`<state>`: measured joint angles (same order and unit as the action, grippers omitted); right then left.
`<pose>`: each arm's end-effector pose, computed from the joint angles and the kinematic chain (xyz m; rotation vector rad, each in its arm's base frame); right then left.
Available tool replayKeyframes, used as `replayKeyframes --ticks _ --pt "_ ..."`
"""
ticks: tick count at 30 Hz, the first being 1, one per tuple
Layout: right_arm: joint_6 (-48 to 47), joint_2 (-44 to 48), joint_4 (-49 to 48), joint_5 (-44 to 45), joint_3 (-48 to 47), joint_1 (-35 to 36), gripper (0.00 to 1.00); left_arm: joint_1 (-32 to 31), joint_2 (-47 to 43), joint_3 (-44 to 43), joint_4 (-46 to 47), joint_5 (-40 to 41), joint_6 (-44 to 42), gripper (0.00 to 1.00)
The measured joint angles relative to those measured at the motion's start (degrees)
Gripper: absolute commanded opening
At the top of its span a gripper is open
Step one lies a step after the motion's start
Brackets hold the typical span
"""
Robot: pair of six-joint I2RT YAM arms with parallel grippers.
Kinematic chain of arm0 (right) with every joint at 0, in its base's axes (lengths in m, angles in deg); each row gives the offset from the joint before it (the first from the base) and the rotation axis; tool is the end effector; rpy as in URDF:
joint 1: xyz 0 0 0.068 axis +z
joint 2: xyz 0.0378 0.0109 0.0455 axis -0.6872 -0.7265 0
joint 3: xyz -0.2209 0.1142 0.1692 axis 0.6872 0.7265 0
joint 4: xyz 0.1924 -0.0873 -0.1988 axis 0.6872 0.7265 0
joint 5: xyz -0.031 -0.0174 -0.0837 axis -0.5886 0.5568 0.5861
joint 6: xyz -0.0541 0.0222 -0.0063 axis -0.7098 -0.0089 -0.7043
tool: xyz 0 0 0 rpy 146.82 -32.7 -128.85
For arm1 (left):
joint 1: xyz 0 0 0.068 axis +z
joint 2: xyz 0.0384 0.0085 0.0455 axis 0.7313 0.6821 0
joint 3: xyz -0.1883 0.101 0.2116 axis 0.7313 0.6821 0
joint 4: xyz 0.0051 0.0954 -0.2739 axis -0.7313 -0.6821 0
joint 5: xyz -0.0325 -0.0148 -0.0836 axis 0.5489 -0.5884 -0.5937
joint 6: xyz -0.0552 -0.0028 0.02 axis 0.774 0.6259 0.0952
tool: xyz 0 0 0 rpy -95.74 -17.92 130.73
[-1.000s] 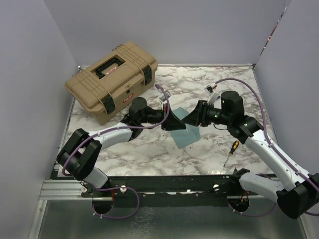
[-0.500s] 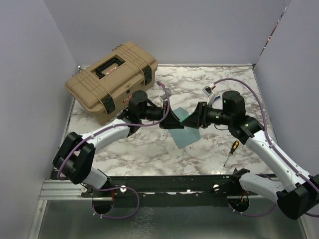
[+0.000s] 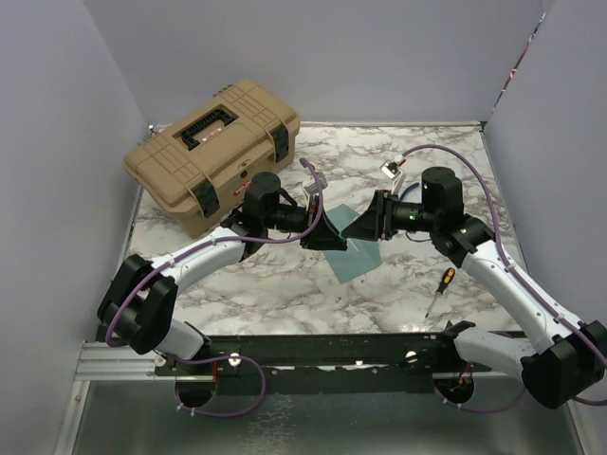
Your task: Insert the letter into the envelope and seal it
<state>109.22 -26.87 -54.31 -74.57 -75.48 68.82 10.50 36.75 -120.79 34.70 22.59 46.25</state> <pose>0.2223 0.1389 0.3502 -0.4011 2.1002 1.4208 0.2546 -0.2345 0.2970 1.0225 1.6690 -1.6723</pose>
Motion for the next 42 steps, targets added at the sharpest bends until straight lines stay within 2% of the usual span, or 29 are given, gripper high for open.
replayKeyframes --ticks 6,9,12,14,15,17,19,20,21,22,24,31,32,34,37,39,42 --pt "-0.6 -1.7 -0.2 -2.4 0.0 -0.2 0.43 0.0 0.0 0.0 -1.8 -0.5 -1.5 0.0" --pt "-1.1 -2.1 -0.2 -2.9 0.0 -0.3 0.38 0.0 0.0 -0.6 -3.8 -0.5 -2.8 0.0" --pt "-1.6 -2.1 -0.2 -3.1 0.0 -0.3 0.24 0.0 -0.3 -1.1 -5.5 -0.5 -4.4 0.0" --pt "-1.9 -2.2 -0.2 -3.1 0.0 -0.4 0.07 0.0 -0.7 -1.6 -6.9 -0.9 -5.3 0.0" --pt "-2.0 -2.3 -0.2 -3.2 0.1 -0.5 0.01 0.0 -0.9 -1.8 -7.6 -0.9 -5.6 0.02" --pt "-2.7 -2.3 -0.4 -3.3 0.1 -0.5 0.0 0.1 -1.0 -2.1 -8.9 -0.9 -5.9 0.45" --pt "-3.0 -2.3 -0.3 -3.1 0.2 -0.5 0.0 0.0 -1.1 -2.7 -10.4 -0.4 -6.6 0.77" --pt "-3.0 -2.3 -0.4 -3.1 0.2 -0.5 0.0 0.0 -1.1 -3.0 -10.9 0.2 -7.2 0.88" --pt "-2.9 -2.3 -0.5 -2.8 0.2 -0.3 0.0 0.0 -1.1 -3.2 -11.5 0.7 -7.3 0.94" --pt "-2.9 -2.0 -0.7 -1.7 0.3 -0.3 0.0 0.0 -1.1 -3.5 -12.3 1.7 -8.0 0.98" --pt "-3.0 -1.0 -1.0 0.3 0.7 -0.2 0.0 0.0 -1.5 -3.5 -13.9 3.7 -8.7 0.99" --pt "-6.1 3.8 -3.1 17.7 5.4 -0.1 0.0 0.2 -7.1 -2.6 -17.3 14.7 -10.6 0.98" --pt "-6.6 3.7 -3.8 20.5 6.1 -0.1 0.0 0.2 -8.0 -2.3 -17.4 16.9 -10.4 0.92" --pt "-7.5 3.3 -5.0 25.6 8.0 0.0 0.0 0.4 -9.2 -1.6 -17.3 21.5 -9.4 0.7" --pt "-8.7 1.7 -7.2 33.1 10.4 0.7 0.0 0.4 -8.9 -0.2 -16.5 28.6 -6.0 0.27" --pt "-9.9 0.1 -8.8 37.9 11.8 2.2 0.0 0.5 -7.0 0.3 -15.8 32.4 -3.4 0.13" --pt "-11.8 -3.0 -11.1 43.4 12.8 5.4 0.0 0.5 -1.5 0.1 -14.2 36.6 0.0 0.04"
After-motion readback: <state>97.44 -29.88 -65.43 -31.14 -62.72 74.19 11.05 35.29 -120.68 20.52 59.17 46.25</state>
